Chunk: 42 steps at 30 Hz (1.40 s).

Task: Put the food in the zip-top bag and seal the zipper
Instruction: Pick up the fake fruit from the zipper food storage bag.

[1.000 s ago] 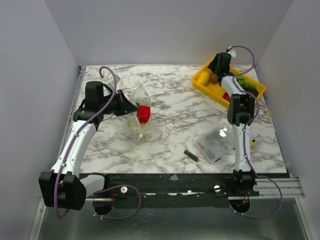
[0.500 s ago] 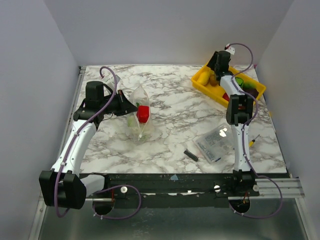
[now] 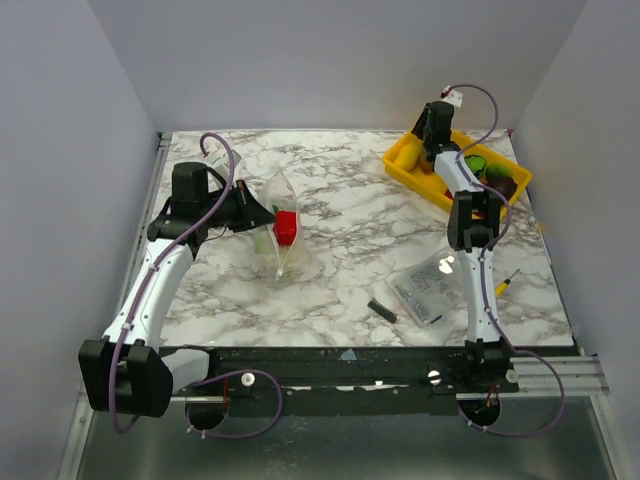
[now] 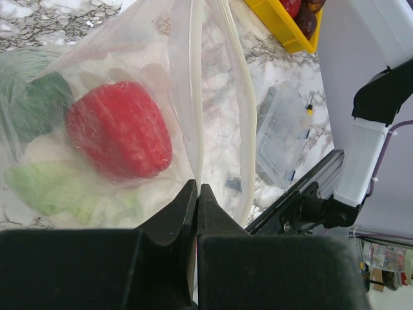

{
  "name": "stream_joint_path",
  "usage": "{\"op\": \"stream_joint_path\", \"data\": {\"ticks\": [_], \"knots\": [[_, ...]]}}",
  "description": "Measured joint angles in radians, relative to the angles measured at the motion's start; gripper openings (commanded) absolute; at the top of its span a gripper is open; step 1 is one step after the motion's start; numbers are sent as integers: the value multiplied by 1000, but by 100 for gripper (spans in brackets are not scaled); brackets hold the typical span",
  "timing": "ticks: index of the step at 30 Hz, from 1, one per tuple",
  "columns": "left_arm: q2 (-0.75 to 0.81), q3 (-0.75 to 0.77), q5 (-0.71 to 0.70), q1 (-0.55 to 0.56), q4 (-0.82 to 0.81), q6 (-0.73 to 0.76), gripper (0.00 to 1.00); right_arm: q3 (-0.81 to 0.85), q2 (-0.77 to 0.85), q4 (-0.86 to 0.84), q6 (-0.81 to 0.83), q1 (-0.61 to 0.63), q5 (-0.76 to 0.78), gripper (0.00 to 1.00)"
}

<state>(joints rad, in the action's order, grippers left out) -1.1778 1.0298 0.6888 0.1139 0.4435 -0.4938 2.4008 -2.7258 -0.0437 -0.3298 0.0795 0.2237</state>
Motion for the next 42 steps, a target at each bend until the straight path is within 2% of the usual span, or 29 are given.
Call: {"op": "stream_joint_path", "data": {"ticks": [6, 10, 13, 18, 25, 34, 42], "knots": [[-1, 0, 0, 0, 0, 0, 0, 3, -2, -7, 5, 0, 0, 25], [-3, 0, 0, 0, 0, 0, 0, 27, -8, -7, 20, 6, 5, 7], [-5, 0, 0, 0, 0, 0, 0, 38, -8, -8, 26, 6, 11, 1], [-5, 0, 0, 0, 0, 0, 0, 15, 5, -14, 33, 7, 11, 0], [-6, 0, 0, 0, 0, 0, 0, -127, 115, -16, 44, 8, 9, 0], [-6, 0, 0, 0, 2, 5, 0, -347, 346, -39, 5, 11, -8, 0], [-6, 0, 0, 0, 1, 8, 0, -671, 640, -63, -195, 11, -96, 0]]}}
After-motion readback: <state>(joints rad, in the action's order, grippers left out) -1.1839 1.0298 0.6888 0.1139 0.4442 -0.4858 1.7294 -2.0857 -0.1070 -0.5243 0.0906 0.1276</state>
